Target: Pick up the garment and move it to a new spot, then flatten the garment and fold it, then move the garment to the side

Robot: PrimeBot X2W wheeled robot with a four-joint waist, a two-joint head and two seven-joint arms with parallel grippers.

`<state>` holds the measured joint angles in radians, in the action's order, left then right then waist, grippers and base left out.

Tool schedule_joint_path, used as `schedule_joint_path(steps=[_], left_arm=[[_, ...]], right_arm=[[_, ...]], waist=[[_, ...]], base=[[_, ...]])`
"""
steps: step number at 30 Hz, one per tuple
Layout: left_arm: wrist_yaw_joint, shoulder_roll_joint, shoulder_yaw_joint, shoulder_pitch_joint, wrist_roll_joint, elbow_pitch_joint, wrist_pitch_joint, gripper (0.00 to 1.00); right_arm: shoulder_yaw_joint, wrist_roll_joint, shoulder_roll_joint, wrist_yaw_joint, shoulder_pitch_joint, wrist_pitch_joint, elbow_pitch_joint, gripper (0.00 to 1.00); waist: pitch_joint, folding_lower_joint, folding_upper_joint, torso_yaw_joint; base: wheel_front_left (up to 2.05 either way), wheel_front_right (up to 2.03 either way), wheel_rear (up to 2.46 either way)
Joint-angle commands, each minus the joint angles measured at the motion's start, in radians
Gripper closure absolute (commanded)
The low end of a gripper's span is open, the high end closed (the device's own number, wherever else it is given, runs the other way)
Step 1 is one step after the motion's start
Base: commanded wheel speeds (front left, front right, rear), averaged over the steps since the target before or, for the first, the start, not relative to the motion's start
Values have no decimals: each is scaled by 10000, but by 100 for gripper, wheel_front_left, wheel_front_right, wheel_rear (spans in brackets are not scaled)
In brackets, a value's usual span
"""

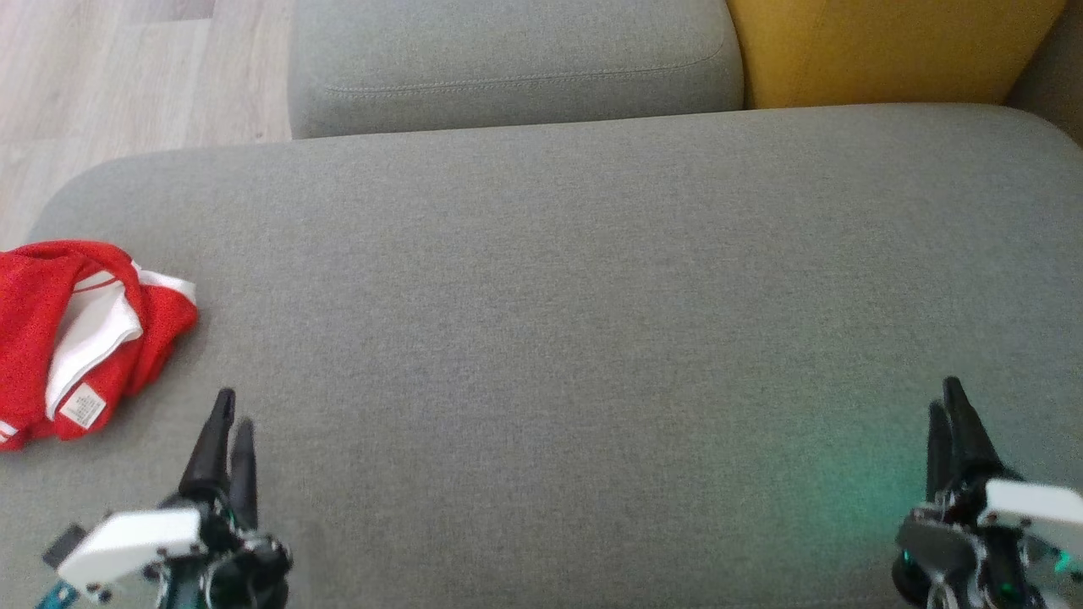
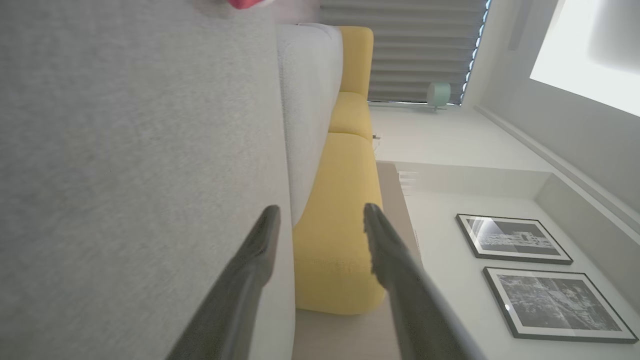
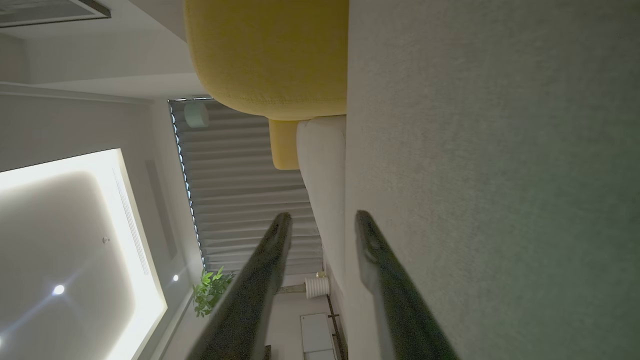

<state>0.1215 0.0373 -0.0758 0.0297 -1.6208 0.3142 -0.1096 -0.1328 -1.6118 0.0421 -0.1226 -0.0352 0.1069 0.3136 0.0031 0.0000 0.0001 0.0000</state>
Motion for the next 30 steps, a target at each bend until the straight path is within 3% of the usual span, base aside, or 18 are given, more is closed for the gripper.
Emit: schedule_joint_path(steps=[1,20,30], left_arm=[[13,38,44,220,26,-274,53,0],[25,101,457,451,886,-663,616,0],[31,68,565,526,2414,-1344,913,0]], right_arm=[[31,31,24,-4,-186,-32,-282,0],[436,707,232,-15,-221,-569,-742,0],[535,2433,393,-21,-296,-895,-1100,0]], waist=[[2,0,-1,0],[-5,0,-1,9],[-23,0,-1,3]], base=[[0,0,0],[0,0,0],[0,0,0]])
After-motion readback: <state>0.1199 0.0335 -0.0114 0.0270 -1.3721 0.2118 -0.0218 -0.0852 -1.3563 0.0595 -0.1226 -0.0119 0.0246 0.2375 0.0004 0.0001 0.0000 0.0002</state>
